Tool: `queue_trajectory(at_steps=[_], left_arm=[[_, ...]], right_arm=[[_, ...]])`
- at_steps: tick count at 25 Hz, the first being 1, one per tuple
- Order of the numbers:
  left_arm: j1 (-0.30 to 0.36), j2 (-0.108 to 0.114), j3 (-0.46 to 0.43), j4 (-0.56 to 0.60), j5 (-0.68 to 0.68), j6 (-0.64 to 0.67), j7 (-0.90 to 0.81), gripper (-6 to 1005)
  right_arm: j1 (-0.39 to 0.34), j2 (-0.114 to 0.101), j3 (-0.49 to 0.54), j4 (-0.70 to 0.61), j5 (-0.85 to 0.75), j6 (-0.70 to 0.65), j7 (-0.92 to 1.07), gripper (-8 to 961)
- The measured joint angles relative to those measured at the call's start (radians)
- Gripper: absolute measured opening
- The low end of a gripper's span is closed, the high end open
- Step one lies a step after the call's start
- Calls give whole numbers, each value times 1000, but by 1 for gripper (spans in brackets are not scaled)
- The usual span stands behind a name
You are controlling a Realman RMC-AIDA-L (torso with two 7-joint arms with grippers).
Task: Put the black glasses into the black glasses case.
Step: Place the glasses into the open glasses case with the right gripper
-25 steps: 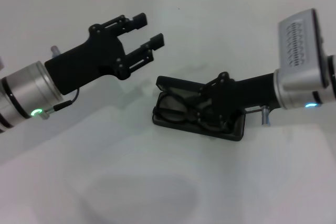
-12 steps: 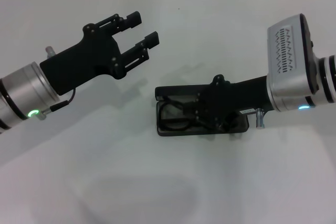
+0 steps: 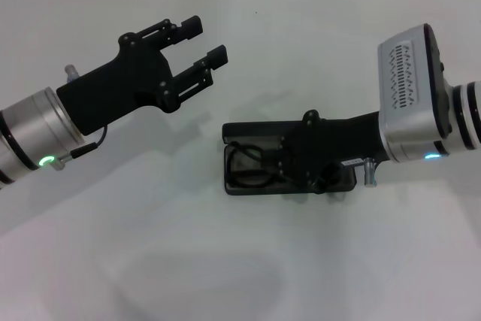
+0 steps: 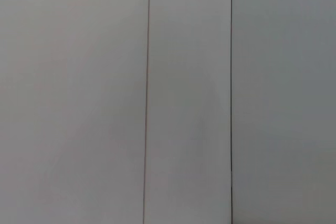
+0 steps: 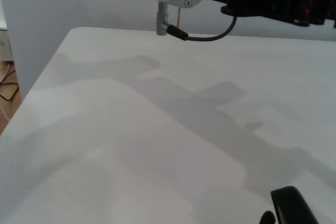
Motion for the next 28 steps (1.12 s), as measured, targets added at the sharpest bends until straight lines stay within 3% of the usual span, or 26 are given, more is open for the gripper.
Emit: queue_trajectory(at_steps=[23,28], left_arm=[[3,11,0,6,-6,-1,0,594],[2,11,0,8,-9,-1,0,594]], right_arm=[[12,-9,-3,-15,5,5,52,72],[11,-13,10,-24,0,-20,63,159]])
